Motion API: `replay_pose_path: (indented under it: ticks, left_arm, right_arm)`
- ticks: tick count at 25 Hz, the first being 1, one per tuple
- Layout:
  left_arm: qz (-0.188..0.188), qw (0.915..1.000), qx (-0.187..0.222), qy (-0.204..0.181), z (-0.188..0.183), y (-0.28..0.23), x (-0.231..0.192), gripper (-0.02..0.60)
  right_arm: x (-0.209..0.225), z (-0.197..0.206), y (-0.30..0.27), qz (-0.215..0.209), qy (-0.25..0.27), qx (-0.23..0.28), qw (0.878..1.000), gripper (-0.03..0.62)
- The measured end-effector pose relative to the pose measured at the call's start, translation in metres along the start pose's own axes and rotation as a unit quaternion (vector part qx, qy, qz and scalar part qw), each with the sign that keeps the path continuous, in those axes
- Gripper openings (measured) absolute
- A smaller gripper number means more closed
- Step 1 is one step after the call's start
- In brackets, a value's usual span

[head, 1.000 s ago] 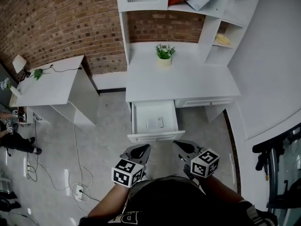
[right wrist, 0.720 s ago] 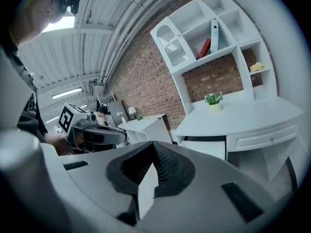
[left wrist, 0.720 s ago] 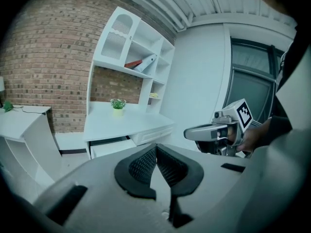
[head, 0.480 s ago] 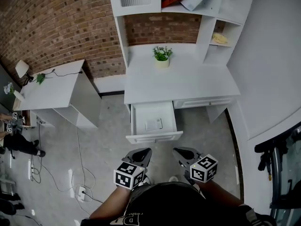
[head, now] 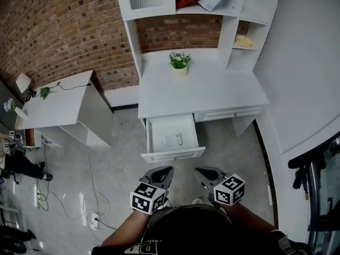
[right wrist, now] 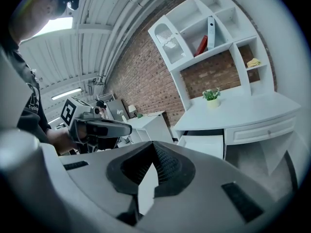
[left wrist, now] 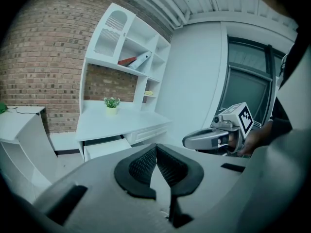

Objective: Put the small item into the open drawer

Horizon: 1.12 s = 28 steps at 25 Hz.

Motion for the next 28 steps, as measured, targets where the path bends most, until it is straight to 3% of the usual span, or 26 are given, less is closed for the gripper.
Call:
replay_pose_path:
  ticks: [28]
  left_arm:
    - [0.004,0.9998,0.008,-0.016,0.002,0.011,-0.005,0.017]
  right_arm:
    - [-0.018,0.004,-0.013,-0.004,0.008,-0.005,1.0,0.005]
Point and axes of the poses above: the fingertips, and each gripper's own axes: y backward along the fingers, x to its right, z out of its underside, the point moved 1 cm from there along y, backward along the fingers, and after that the axes turned 4 degrees about -z, right-handed, at the moved point
